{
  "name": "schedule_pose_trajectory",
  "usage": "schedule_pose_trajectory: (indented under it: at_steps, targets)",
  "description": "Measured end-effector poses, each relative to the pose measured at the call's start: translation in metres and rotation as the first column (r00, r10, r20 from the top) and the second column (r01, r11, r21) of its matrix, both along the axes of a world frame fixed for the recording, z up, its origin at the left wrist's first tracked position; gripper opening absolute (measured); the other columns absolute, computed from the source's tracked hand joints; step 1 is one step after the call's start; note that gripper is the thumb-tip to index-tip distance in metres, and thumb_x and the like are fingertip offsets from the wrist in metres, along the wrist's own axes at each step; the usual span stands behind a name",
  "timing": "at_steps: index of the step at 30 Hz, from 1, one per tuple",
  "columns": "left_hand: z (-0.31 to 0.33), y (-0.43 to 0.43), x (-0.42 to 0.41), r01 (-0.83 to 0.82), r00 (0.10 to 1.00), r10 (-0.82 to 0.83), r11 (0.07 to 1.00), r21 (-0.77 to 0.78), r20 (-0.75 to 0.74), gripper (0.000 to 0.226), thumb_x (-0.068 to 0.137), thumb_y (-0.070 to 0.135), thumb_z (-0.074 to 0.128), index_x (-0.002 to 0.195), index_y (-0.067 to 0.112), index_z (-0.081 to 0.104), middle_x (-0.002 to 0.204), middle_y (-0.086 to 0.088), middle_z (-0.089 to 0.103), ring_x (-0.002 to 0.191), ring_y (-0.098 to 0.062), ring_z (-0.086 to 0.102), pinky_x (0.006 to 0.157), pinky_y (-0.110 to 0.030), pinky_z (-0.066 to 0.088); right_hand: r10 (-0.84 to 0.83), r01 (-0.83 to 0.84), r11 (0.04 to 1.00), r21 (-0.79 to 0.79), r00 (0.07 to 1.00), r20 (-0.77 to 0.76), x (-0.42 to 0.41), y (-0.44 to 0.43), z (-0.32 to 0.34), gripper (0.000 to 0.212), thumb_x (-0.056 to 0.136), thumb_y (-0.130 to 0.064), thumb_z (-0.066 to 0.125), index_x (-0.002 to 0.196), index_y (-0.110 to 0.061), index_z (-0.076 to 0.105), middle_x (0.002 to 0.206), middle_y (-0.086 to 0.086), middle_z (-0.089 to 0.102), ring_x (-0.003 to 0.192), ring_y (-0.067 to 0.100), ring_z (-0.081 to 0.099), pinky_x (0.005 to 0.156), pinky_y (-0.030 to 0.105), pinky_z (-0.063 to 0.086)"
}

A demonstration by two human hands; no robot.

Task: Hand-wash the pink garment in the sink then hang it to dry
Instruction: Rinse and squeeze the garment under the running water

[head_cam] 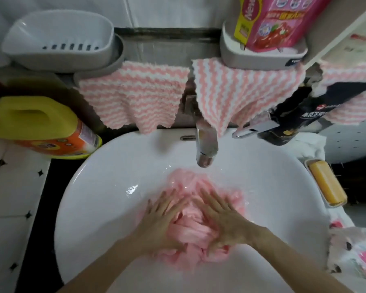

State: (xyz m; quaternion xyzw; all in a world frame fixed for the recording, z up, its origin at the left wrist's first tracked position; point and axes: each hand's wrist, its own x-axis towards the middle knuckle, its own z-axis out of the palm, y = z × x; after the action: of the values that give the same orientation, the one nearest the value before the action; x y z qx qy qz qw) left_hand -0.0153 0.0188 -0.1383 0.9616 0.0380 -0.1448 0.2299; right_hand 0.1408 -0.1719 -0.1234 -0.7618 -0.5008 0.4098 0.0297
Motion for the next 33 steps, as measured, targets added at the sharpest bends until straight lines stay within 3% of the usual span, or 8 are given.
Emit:
schedule_pose_trajectory:
  at_steps: [2,6,11,17,19,23,28,33]
  targets:
    - [-0.006,-0.013,-0.006,0.105,0.987,-0.086,0.985,0.14,-0.136,0.115,0.052,0.095,0.027,0.149,0.034,0.011,0.157,-0.008,0.016,0.143,-0.035,0.013,0.106,-0.06,0.021,0.107,-0.095,0.992,-0.078,0.979,0.175,-0.011,-0.006,-0.006,0.126,0.054,-0.07,0.061,0.139,-0.047,-0.029,0.149,0.008,-0.038,0.137,0.034,-0.032,0.11,0.057,-0.014]
    - [-0.025,-0.031,0.0,-0.12,0.992,0.12,0.993,0.015,0.04,0.073,0.06,0.055,0.054,0.122,0.016,0.051,0.114,-0.004,0.063,0.106,-0.028,0.059,0.091,-0.042,0.045,-0.114,0.081,0.99,0.119,0.946,0.305,-0.022,0.007,-0.017,0.096,0.033,-0.041,0.083,0.123,-0.03,0.051,0.127,0.019,0.056,0.099,0.036,0.06,0.077,0.039,0.052]
    - [0.01,-0.024,0.031,-0.607,0.765,0.587,0.522,-0.599,-0.264,0.042,0.06,0.046,0.051,0.098,0.03,0.057,0.092,0.011,0.065,0.086,-0.01,0.062,0.074,-0.017,0.046,-0.637,0.709,0.704,0.031,0.651,-0.413,-0.004,0.026,0.009,0.037,0.075,-0.021,0.064,0.112,-0.018,0.064,0.094,-0.003,0.069,0.083,0.012,0.065,0.074,0.027,0.052]
    - [0.031,-0.001,0.047,-0.736,0.633,0.495,0.146,-0.661,-0.596,0.039,0.073,0.039,0.06,0.102,0.013,0.054,0.097,-0.008,0.063,0.085,-0.018,0.061,0.076,-0.032,0.049,-0.669,0.617,0.645,-0.45,0.172,-0.723,0.038,0.02,0.015,0.068,0.069,-0.032,0.078,0.13,-0.018,0.051,0.126,0.009,0.062,0.114,0.028,0.061,0.1,0.047,0.046]
    - [0.026,0.007,0.046,-0.793,0.605,0.432,0.249,-0.556,-0.669,0.054,0.078,0.059,0.053,0.101,0.011,0.054,0.096,-0.009,0.06,0.084,-0.02,0.059,0.076,-0.033,0.046,-0.718,0.643,0.603,-0.472,0.181,-0.672,0.042,0.019,0.014,0.054,0.081,-0.041,0.071,0.126,-0.013,0.058,0.12,0.012,0.066,0.11,0.03,0.063,0.097,0.041,0.048]
    - [-0.003,0.006,0.028,-0.45,0.871,0.458,0.889,0.086,-0.179,0.087,0.072,0.083,0.02,0.126,0.023,0.05,0.135,-0.007,0.047,0.122,-0.029,0.047,0.103,-0.043,0.034,-0.622,0.639,0.769,-0.023,0.757,0.201,0.017,0.016,0.003,0.04,0.094,-0.044,0.049,0.128,-0.025,0.056,0.124,0.006,0.054,0.109,0.027,0.055,0.088,0.033,0.045]
    - [-0.022,-0.038,0.018,-0.236,0.971,0.239,0.958,0.165,0.001,0.095,0.076,0.083,0.032,0.145,0.017,0.035,0.149,-0.009,0.037,0.132,-0.032,0.042,0.1,-0.061,0.037,-0.435,0.393,0.885,0.249,0.889,0.144,-0.033,0.026,-0.015,0.061,0.087,-0.073,0.008,0.145,-0.054,0.004,0.16,-0.009,0.0,0.146,0.024,0.004,0.117,0.05,0.01]
    - [-0.045,-0.045,0.026,-0.329,0.935,0.292,0.926,0.186,0.2,0.07,0.072,0.056,0.047,0.129,0.016,0.051,0.128,-0.006,0.056,0.11,-0.027,0.054,0.091,-0.045,0.039,-0.42,0.306,0.896,0.321,0.817,0.395,-0.037,0.03,-0.047,0.06,0.082,-0.062,0.039,0.132,-0.028,0.042,0.138,0.007,0.053,0.109,0.04,0.058,0.084,0.054,0.051]
